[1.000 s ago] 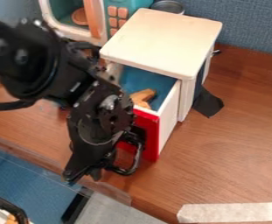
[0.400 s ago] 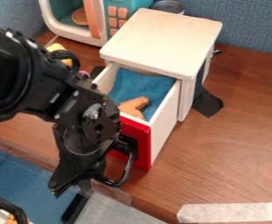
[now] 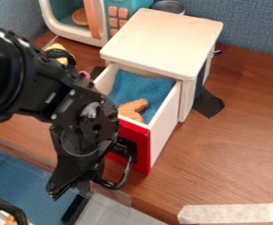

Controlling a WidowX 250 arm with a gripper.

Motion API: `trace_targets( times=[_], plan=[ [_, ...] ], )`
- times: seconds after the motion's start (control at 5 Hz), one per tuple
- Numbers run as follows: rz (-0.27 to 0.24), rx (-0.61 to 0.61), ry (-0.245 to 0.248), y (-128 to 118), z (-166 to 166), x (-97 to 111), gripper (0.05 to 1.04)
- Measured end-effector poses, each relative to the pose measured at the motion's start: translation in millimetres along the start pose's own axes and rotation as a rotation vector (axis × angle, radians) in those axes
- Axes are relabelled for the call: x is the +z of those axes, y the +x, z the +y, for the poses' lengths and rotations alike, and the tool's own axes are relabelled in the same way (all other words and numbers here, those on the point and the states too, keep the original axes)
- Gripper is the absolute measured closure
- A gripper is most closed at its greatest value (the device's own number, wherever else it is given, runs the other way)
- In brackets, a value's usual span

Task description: Opens the drawer

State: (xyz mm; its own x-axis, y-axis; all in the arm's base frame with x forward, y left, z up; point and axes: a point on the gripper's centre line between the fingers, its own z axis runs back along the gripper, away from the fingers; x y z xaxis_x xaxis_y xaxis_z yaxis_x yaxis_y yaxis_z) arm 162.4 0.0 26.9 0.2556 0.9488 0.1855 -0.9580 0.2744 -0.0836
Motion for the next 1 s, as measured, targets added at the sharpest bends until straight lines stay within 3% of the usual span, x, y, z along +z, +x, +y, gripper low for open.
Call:
trace_targets(
  times=[0.4,0.6,1.0],
  plan=[
    [0.007,-0.076,-0.004,1,2,5,0.241],
    [0.000,-0.091,-0.019,3,3,13,0.070],
    [0.009,-0.138,-0.023,9,15,34,0.081]
  ],
)
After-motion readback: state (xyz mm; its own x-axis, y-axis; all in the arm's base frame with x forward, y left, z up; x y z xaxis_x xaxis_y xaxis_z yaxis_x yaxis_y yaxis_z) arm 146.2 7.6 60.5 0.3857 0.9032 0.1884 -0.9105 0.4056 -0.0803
